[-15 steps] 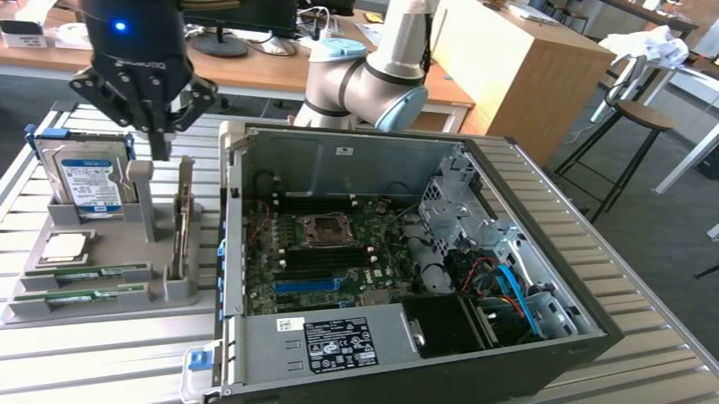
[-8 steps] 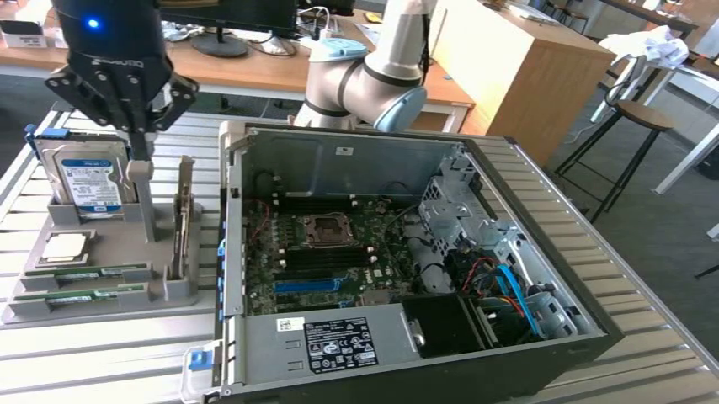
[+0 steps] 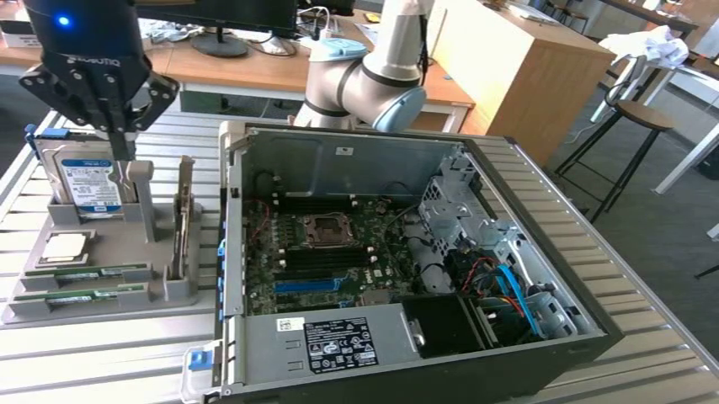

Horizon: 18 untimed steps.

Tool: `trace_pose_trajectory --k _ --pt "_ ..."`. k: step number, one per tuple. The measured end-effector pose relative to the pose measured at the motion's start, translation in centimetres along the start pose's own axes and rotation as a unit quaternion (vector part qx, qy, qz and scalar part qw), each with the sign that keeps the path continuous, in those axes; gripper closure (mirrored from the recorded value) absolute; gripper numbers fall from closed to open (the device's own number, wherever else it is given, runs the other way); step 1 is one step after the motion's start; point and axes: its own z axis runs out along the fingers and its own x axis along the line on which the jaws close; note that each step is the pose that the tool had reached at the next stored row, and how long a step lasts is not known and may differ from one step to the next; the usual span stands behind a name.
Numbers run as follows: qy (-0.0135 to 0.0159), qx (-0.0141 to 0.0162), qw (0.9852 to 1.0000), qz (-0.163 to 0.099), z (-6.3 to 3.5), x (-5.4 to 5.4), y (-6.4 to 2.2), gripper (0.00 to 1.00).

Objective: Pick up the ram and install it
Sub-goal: 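Reach for the ram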

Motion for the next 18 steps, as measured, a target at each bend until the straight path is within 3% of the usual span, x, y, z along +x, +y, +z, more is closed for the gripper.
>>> trace_pose_trajectory --k 18 --pt "-0.0001 0.0001 1.0000 0.002 0.23 3.7 -0.31 0.90"
